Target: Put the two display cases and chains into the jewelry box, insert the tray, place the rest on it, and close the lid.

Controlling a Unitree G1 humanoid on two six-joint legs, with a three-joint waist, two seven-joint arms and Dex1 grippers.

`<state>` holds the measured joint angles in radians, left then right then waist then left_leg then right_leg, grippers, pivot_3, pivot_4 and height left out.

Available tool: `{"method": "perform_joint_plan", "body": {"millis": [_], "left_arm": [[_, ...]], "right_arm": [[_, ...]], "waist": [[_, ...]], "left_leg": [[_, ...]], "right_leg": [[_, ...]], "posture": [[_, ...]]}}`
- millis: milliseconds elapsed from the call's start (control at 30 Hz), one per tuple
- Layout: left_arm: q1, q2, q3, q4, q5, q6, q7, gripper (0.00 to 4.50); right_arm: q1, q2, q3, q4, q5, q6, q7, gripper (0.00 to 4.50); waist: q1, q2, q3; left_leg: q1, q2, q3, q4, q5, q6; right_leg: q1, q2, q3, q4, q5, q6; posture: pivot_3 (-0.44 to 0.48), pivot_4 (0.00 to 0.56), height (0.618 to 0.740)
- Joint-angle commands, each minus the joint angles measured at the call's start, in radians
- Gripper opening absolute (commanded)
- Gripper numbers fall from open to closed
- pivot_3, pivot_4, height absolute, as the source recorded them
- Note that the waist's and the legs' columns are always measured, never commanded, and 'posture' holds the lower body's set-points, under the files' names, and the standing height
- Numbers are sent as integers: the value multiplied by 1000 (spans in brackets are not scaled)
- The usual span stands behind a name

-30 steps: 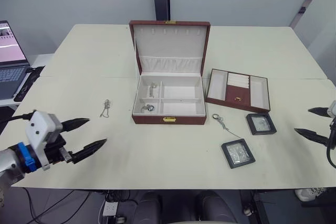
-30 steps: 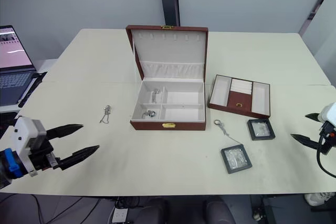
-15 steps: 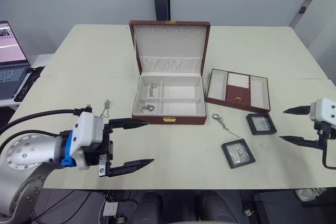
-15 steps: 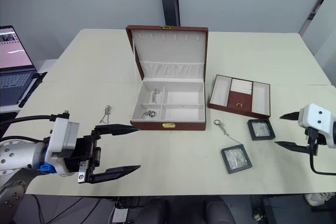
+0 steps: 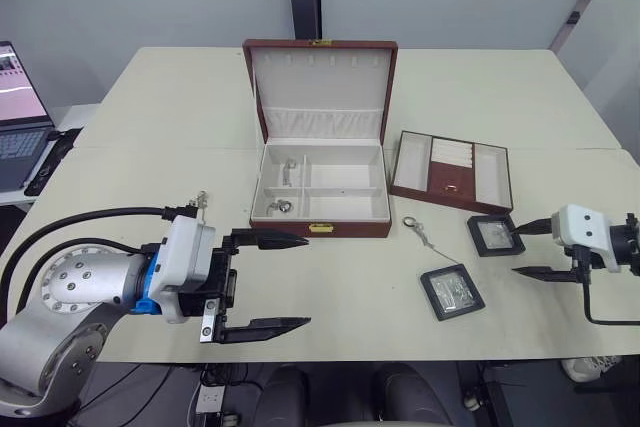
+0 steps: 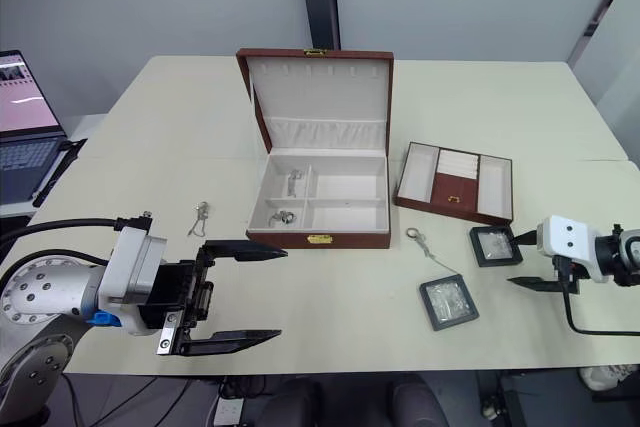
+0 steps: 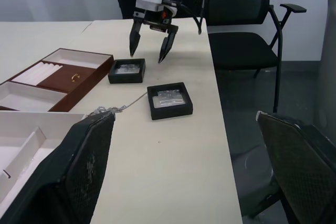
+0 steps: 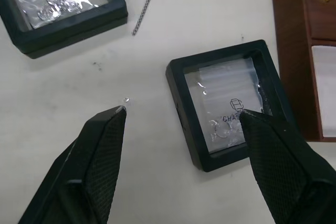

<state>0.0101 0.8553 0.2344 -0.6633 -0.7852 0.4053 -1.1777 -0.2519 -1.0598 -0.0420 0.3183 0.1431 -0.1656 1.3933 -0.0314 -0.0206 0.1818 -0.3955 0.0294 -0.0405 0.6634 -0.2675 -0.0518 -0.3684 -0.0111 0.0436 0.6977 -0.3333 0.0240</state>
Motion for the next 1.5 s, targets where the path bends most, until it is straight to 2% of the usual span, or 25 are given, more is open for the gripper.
{"method": "perform_joint_plan", "body": {"millis": [33,167,200,267,367,600,667,900,1000,1133,1333,1500], "left_arm": [[-6,-1,3,-18,-10,-11,13,4500],[-5,1,2,-23,-11,-11,20,4500],[-6,1,2,-24,-12,-10,21,4500],[-9,3,2,-22,-11,-10,21,4500],[-16,5,1,-15,-7,-8,24,4500],[-28,13,0,-3,1,-7,20,4500],[-31,13,2,1,-3,-3,21,4500],[-61,9,5,11,-24,24,44,4500],[-41,17,54,23,-23,34,60,4500],[16,22,148,45,-10,54,112,4500],[87,34,271,88,13,78,164,4500],[82,66,309,129,18,101,170,4500]], "right_arm": [[-41,13,13,52,-16,-56,-7,3625],[-66,33,34,96,-28,-91,-11,3625],[-69,36,37,104,-30,-99,-11,3435],[-75,44,38,119,-33,-119,-17,2983],[-82,48,48,141,-47,-150,-23,2048],[-96,49,58,168,-51,-191,-32,351],[-105,41,55,162,-42,-184,-21,9],[-119,-39,53,29,12,12,111,9],[-133,-90,51,-121,48,191,143,9],[-211,-103,69,-296,82,400,137,9],[-421,11,173,-431,85,656,63,9],[-628,185,315,-388,39,766,13,9]], "waist": [[0,0,0],[0,0,0],[0,0,0],[0,0,0],[0,0,0],[0,0,0],[0,0,0],[1,1,0],[0,2,1],[-5,3,1],[0,3,1],[-1,3,2]], "left_leg": [[0,0,0,0,0,0],[0,0,0,0,0,0],[0,0,0,0,0,0],[0,0,0,0,0,0],[0,0,0,0,0,0],[0,0,0,0,0,0],[0,0,0,0,0,0],[0,0,0,1,0,0],[0,0,-1,0,0,0],[0,1,-1,0,0,0],[0,1,-2,0,0,0],[-2,0,-3,0,0,0]], "right_leg": [[0,0,0,0,0,0],[0,0,0,0,0,0],[0,0,0,0,0,0],[0,0,0,0,0,0],[0,0,0,0,0,0],[0,0,0,0,0,0],[0,0,0,0,0,0],[0,0,0,0,0,0],[0,0,0,0,0,0],[0,0,0,0,0,0],[-1,-3,-1,0,0,0],[-3,-4,-2,1,0,0]], "posture": [[0,150,740],[0,150,740],[0,150,740],[0,150,740],[0,150,740],[0,150,740],[0,150,740],[0,150,740],[0,150,740],[0,150,740],[0,150,740],[0,150,740]]}}
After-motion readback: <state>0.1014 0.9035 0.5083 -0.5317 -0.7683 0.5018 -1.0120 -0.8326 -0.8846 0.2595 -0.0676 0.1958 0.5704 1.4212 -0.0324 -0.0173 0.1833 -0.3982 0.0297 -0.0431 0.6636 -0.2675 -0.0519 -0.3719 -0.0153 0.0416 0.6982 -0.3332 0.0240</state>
